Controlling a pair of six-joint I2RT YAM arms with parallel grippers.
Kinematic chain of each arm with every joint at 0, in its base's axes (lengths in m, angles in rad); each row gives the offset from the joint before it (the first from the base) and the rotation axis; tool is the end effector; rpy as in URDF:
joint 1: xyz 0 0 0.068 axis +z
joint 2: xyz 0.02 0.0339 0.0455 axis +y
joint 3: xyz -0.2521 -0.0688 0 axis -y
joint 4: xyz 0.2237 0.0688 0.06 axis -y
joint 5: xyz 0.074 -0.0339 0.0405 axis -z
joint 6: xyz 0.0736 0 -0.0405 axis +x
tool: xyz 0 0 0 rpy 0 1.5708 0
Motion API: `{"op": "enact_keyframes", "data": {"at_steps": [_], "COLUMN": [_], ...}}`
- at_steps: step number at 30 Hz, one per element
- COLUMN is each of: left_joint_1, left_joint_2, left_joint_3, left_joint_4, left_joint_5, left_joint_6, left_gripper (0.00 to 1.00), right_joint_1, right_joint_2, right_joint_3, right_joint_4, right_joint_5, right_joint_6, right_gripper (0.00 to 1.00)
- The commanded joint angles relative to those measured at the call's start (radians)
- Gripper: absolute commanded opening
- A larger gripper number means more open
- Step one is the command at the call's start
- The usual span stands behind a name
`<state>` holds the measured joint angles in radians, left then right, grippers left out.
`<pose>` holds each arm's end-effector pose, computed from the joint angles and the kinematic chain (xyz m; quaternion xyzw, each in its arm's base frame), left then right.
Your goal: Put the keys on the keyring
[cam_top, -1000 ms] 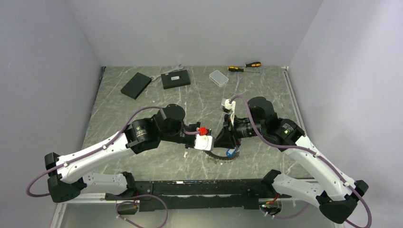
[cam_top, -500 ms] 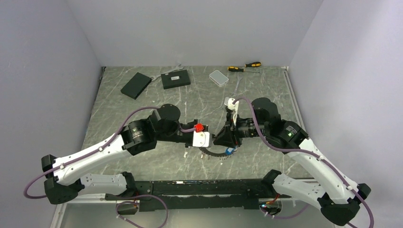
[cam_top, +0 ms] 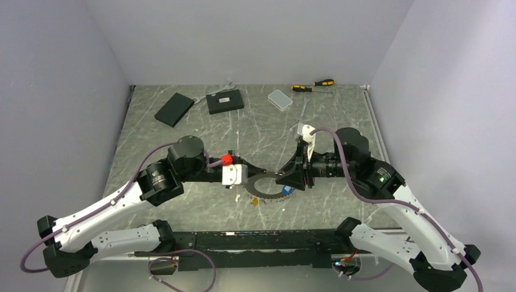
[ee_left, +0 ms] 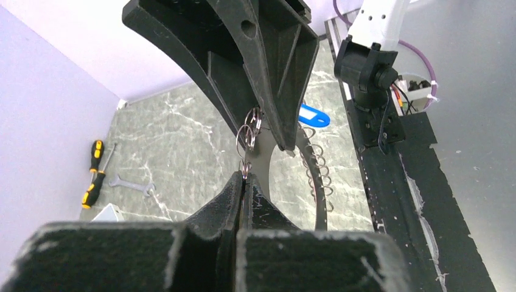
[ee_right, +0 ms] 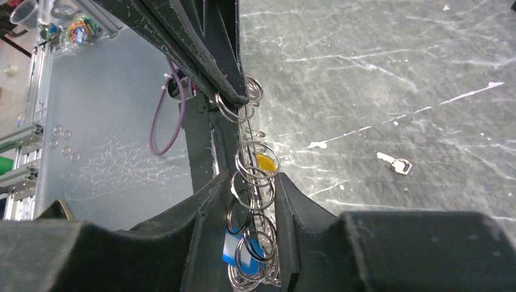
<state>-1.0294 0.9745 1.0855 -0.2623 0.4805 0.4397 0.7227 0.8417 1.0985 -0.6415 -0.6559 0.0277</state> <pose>0.0903 -0.2162 0.3855 0.6089 0.4428 -0.3566 0.5532 0.1022 0.1500 0.3667 -0.4366 0.6768 0.4424 0.3944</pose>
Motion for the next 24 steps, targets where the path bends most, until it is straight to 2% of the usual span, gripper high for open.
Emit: {"op": "enact_keyframes", "data": {"at_steps": [1, 3, 6, 19, 21, 24], "left_joint_1": [0.032, 0.04, 0.042, 0.042, 0.042, 0.041], "left_joint_2": [-0.086, -0.102, -0.095, -0.072, -0.069, -0.066], "left_joint_3": [-0.078, -0.111, -0.108, -0.144, -0.143, -0.142], "left_joint_4": [0.247, 0.317, 0.307, 0.406, 0.412, 0.42], "left_joint_5": [0.122, 0.142, 0.154, 0.153, 0.153, 0.151], "left_joint_6": [-0.07, -0.092, -0.083, -0.13, -0.132, -0.136], "left_gripper": [0.0, 0.0, 0.0, 0.0, 0.0, 0.0], "right_joint_1": [0.001, 0.001, 0.001, 0.001, 0.001, 0.001], "right_joint_2": [-0.011, -0.002, 0.01, 0.021, 0.003, -0.008], "right_joint_3": [0.008, 0.018, 0.044, 0.062, 0.043, 0.014], "right_joint_4": [0.086, 0.097, 0.108, 0.208, 0.246, 0.29], "right_joint_5": [-0.024, -0.026, -0.023, -0.075, -0.079, -0.087], "right_joint_6": [0.016, 0.025, 0.034, 0.062, 0.061, 0.064], "right_gripper": [0.37, 0.4, 0.48, 0.52, 0.47, 0.28]}}
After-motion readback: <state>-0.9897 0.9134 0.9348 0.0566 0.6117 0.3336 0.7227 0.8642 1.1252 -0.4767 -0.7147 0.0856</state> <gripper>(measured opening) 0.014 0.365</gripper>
